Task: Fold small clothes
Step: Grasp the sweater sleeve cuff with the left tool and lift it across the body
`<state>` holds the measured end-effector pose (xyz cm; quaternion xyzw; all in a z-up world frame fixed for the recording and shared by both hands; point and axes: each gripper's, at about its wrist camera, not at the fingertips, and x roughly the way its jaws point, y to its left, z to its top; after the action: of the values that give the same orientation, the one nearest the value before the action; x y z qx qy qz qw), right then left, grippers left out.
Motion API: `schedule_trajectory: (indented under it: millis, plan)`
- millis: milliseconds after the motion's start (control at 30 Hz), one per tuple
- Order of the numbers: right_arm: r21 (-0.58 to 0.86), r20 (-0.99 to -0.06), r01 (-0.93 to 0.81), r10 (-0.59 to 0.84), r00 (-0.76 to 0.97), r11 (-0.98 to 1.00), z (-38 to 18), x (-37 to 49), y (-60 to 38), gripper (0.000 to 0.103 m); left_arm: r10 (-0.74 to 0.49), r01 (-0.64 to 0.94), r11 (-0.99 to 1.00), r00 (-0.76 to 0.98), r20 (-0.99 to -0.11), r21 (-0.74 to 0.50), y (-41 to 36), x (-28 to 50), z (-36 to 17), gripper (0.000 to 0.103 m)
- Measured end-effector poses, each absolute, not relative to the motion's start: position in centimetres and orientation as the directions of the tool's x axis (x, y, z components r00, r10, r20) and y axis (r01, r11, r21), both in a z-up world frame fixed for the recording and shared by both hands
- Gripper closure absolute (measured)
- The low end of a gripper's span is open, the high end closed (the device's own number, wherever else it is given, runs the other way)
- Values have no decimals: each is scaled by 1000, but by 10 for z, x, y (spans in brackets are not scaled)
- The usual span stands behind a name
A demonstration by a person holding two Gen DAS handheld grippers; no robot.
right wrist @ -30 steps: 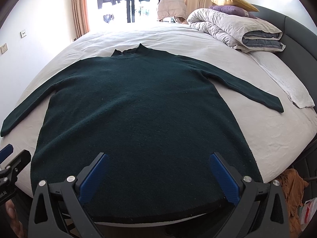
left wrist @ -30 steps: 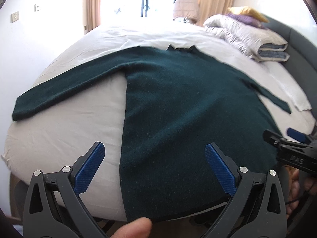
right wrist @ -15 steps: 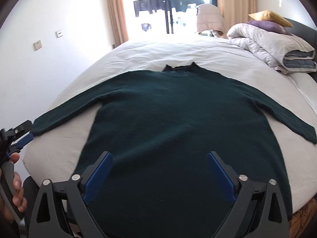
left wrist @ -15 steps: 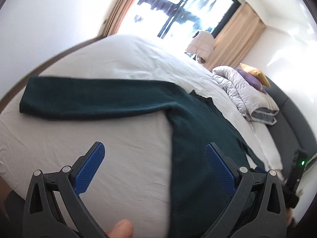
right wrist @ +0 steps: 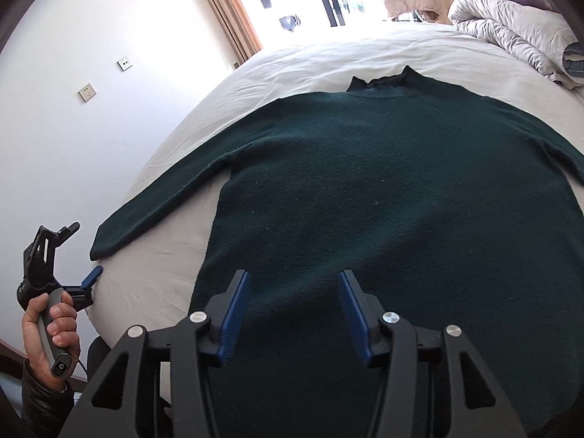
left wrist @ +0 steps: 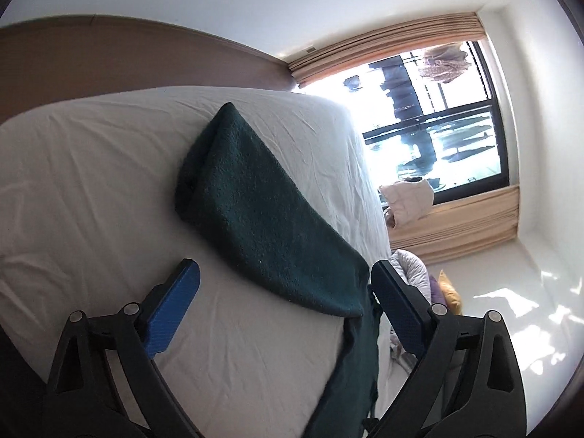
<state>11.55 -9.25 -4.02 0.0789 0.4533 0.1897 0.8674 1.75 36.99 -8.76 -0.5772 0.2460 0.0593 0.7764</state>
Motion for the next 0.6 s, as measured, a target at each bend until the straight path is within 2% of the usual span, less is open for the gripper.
schedule_trajectory:
  millis: [267, 333, 400, 467, 500, 533, 600]
  plan:
    - [329, -754, -257, 416, 509, 909, -45, 121, -88, 49, -176, -365, 241, 895, -410, -899, 392, 35, -106, 10]
    - [339, -753, -249, 420, 506, 907, -46, 122, -91, 49, -163, -366, 219, 900, -403, -905, 394, 40, -107, 15]
    - [354, -751, -241, 428, 503, 904, -48, 125, -92, 49, -143, -378, 208, 901, -410, -902, 398, 42, -110, 26]
    - [364, -750, -239, 435, 499, 900, -48, 129, -90, 49, -129, -383, 199, 902, -412, -902, 405, 41, -113, 52]
    - [364, -749, -242, 437, 498, 900, -47, 131, -90, 49, -134, -384, 189, 902, -411, -904, 408, 45, -118, 59]
    - [361, -747, -249, 439, 500, 899, -46, 134, -87, 49, -139, -387, 183, 900, -413, -904, 409, 46, -120, 73]
    - [357, -743, -259, 441, 504, 898, -44, 140, -84, 49, -143, -392, 183, 897, -419, -902, 413, 52, -127, 78]
